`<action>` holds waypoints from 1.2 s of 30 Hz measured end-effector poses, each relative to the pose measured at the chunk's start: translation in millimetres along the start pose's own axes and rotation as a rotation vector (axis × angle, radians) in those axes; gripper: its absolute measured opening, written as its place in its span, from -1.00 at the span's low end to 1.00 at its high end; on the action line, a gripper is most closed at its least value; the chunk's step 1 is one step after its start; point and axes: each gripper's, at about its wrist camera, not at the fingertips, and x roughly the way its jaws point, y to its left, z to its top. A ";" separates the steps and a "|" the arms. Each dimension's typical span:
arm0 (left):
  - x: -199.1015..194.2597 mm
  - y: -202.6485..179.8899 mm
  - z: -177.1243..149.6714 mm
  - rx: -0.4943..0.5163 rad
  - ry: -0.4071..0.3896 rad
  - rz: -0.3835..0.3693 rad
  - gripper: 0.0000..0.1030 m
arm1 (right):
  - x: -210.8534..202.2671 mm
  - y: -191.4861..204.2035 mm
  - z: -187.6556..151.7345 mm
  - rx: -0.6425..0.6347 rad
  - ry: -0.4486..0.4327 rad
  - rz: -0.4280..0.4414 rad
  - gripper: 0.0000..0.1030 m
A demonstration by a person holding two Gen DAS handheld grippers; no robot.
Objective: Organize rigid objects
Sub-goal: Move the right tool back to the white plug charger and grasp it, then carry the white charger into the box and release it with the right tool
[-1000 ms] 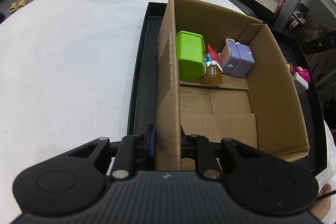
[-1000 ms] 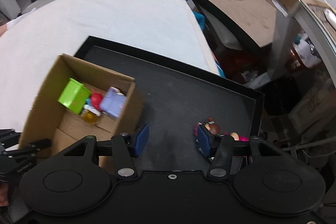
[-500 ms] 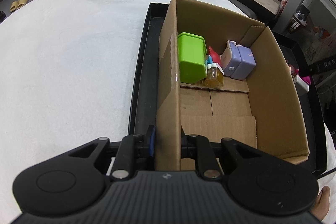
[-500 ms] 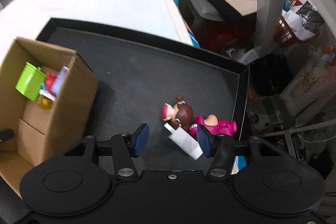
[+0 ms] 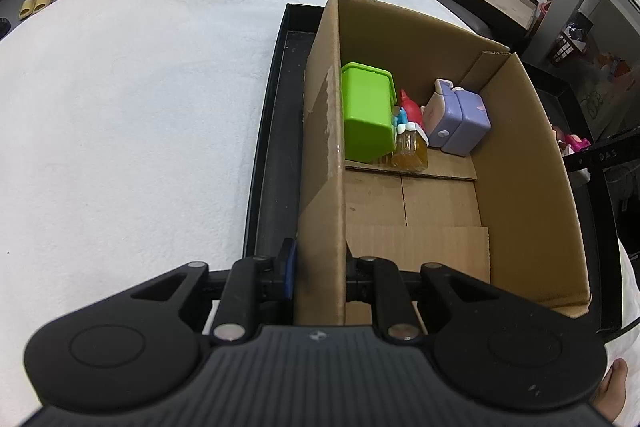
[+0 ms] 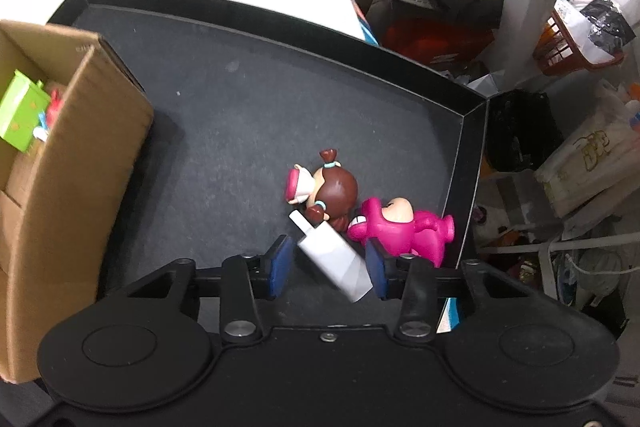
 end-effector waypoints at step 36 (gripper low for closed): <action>-0.2 -1.1 -1.3 -0.001 0.002 -0.001 -0.67 | -85.9 15.3 14.6 0.044 -0.083 0.075 -0.61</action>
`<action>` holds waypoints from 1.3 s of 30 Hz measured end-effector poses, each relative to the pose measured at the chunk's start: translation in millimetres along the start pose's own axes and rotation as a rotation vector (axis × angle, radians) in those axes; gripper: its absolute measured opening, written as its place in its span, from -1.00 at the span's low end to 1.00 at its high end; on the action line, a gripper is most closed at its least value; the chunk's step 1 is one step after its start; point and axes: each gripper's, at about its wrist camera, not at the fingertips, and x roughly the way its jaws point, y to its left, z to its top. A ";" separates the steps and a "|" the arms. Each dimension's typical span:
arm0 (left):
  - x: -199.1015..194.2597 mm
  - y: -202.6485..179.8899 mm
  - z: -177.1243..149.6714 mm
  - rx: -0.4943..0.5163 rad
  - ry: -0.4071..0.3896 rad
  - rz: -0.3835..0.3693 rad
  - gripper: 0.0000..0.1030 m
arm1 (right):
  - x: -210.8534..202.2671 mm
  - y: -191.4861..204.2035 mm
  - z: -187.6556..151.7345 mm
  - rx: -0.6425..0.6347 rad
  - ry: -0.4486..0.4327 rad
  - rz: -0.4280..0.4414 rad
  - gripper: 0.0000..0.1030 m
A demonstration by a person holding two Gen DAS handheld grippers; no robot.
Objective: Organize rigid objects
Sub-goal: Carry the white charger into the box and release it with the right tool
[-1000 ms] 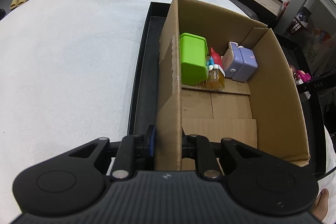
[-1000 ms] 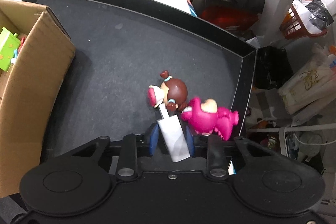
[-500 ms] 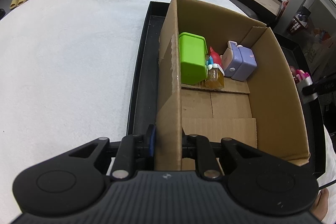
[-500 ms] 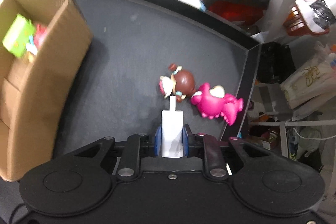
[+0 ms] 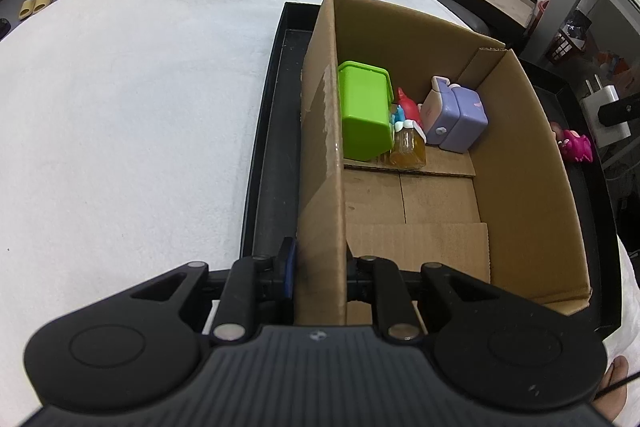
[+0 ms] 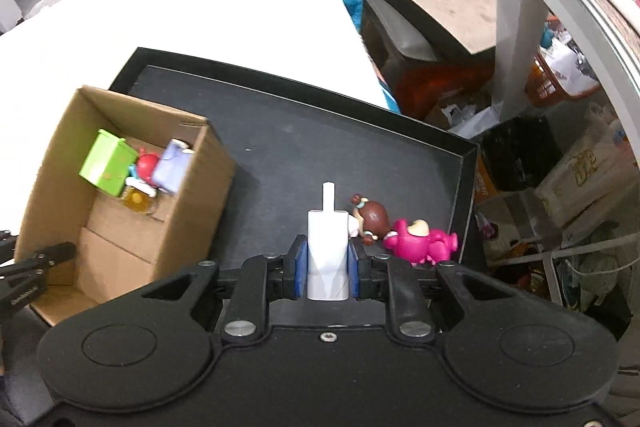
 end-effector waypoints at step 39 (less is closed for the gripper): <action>-1.2 -0.9 -0.8 0.009 -0.004 -0.005 -0.67 | -38.1 134.6 21.1 -0.268 -0.076 0.156 -0.60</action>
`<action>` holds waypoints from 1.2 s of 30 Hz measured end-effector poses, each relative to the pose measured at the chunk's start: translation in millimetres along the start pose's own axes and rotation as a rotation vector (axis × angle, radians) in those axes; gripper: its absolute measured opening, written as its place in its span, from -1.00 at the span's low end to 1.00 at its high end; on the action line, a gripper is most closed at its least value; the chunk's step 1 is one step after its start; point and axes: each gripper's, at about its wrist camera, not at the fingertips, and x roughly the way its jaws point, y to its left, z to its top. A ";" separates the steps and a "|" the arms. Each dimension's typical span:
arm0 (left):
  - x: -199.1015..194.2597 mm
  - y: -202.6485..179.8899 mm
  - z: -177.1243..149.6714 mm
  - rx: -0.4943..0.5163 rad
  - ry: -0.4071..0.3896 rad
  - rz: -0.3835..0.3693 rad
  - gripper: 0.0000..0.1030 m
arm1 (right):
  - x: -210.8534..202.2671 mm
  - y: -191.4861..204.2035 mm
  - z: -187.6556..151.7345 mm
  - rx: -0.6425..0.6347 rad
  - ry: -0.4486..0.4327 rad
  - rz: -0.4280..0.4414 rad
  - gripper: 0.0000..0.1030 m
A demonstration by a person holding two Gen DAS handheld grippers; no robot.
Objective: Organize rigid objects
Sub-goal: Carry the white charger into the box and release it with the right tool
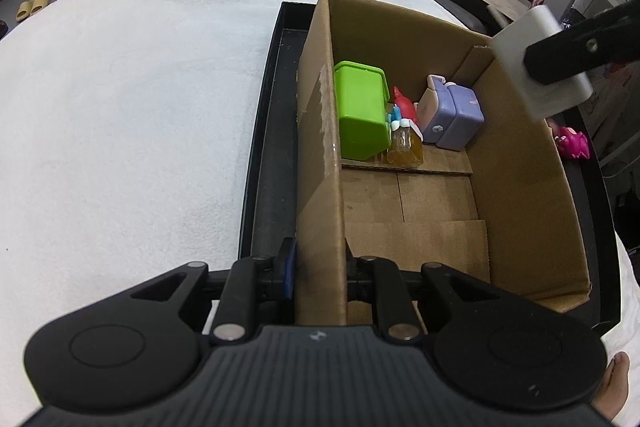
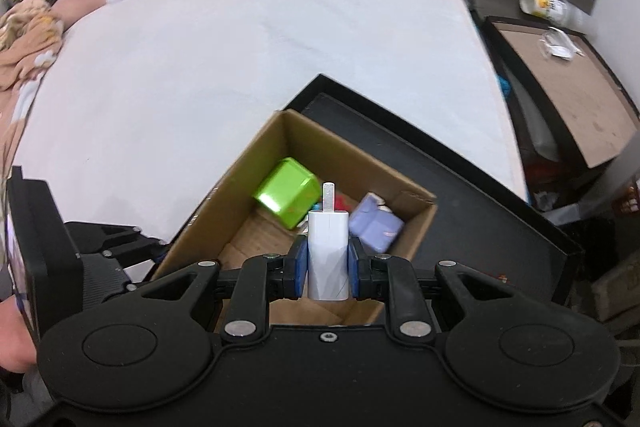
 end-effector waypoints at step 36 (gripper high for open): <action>-0.4 8.5 0.1 -0.024 -0.004 -0.035 -0.65 | 74.1 43.5 -4.9 -0.004 0.140 0.026 -0.55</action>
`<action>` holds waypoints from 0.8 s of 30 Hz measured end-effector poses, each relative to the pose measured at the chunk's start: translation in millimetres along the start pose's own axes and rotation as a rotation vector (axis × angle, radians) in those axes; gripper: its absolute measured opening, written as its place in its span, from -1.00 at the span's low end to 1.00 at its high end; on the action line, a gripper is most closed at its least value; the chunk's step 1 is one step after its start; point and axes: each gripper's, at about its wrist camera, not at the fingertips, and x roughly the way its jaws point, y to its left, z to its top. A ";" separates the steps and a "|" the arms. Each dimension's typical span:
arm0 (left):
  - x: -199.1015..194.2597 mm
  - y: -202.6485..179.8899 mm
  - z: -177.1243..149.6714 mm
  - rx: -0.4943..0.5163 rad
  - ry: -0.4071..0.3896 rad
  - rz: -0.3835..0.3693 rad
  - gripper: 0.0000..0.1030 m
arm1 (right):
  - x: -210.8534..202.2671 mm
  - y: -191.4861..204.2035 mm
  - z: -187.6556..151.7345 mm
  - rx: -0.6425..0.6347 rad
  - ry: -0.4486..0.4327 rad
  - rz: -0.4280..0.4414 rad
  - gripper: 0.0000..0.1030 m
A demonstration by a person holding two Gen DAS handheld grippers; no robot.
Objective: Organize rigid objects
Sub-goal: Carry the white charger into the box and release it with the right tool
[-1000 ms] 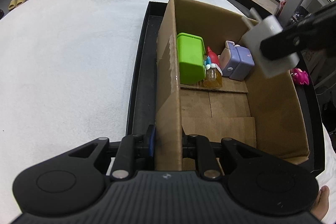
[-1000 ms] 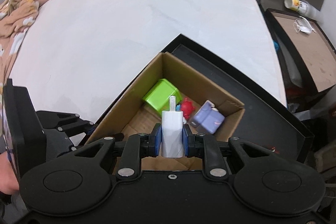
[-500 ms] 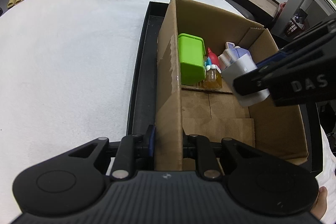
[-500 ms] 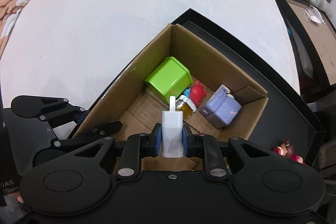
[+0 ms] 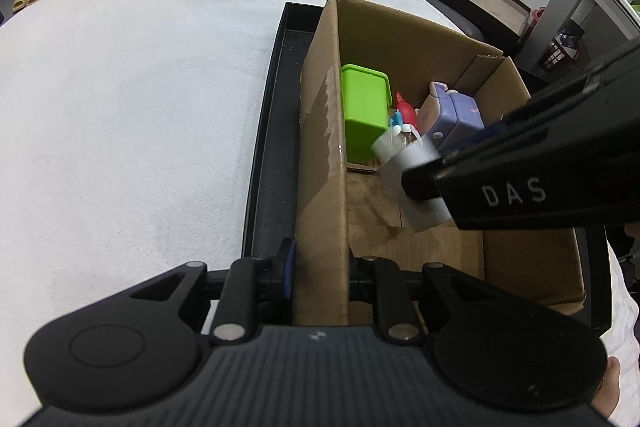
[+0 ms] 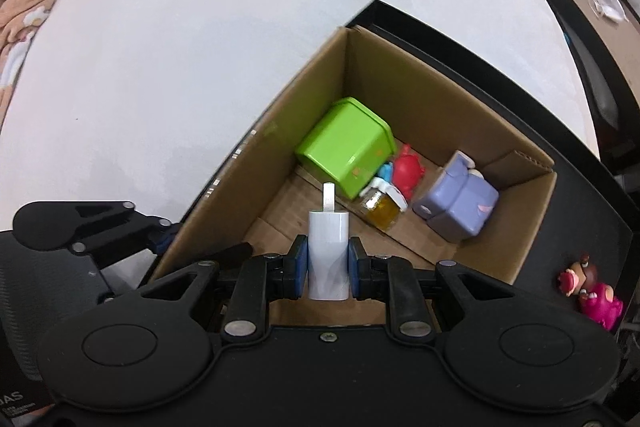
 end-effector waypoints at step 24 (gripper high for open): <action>-0.2 -1.2 -1.1 0.005 -0.002 0.004 -0.64 | -47.2 -31.8 -7.1 0.008 -0.110 -0.103 -0.16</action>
